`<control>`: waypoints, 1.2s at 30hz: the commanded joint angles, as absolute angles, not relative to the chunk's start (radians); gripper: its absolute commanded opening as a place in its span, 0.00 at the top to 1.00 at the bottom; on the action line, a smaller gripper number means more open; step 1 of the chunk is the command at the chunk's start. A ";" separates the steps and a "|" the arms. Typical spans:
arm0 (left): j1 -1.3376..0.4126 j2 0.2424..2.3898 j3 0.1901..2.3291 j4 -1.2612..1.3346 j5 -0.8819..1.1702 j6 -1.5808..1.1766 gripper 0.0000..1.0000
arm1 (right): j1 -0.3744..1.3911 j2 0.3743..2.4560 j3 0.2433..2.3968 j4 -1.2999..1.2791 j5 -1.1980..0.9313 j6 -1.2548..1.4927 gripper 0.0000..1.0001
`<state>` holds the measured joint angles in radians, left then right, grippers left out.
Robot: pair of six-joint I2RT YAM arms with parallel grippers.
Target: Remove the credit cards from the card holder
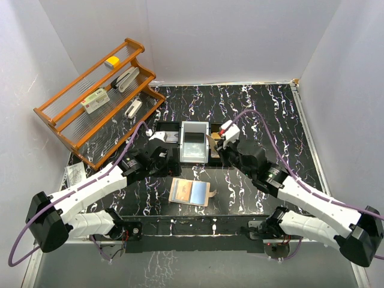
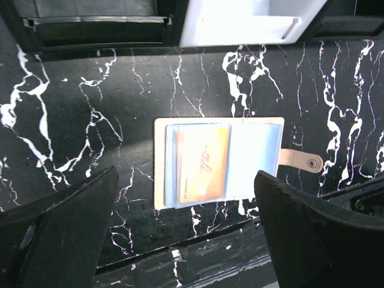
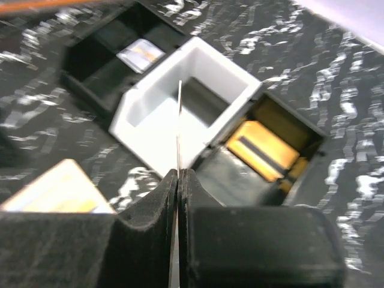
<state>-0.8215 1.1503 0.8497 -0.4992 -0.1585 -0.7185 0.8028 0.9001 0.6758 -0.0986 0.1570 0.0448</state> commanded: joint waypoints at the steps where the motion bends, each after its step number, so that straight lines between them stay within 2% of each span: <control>1: -0.824 1.108 0.834 -0.553 -0.253 -0.746 0.03 | 0.802 0.984 0.760 -0.093 0.349 -0.335 1.00; 5: -0.823 1.100 0.829 -0.568 -0.266 -0.753 0.01 | 0.791 1.076 0.788 -0.063 0.424 -0.503 1.00; 10: -0.824 1.090 0.829 -0.585 -0.275 -0.751 0.01 | 0.701 1.191 0.848 -0.088 0.296 -0.553 1.00; 15: -0.823 1.084 0.829 -0.602 -0.280 -0.744 0.01 | 0.648 1.277 0.879 -0.042 0.292 -0.605 1.00; 20: -0.822 1.079 0.824 -0.611 -0.281 -0.741 0.01 | 0.604 1.357 0.897 -0.025 0.181 -0.643 1.00; 36: -0.820 1.079 0.817 -0.616 -0.279 -0.720 0.01 | 0.531 1.561 0.961 -0.012 0.139 -0.765 1.00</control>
<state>-0.8211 1.0958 0.8169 -0.5926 -0.2546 -0.7387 0.5449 1.5291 0.9070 -0.0811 0.1650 -0.7136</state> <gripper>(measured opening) 0.985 0.009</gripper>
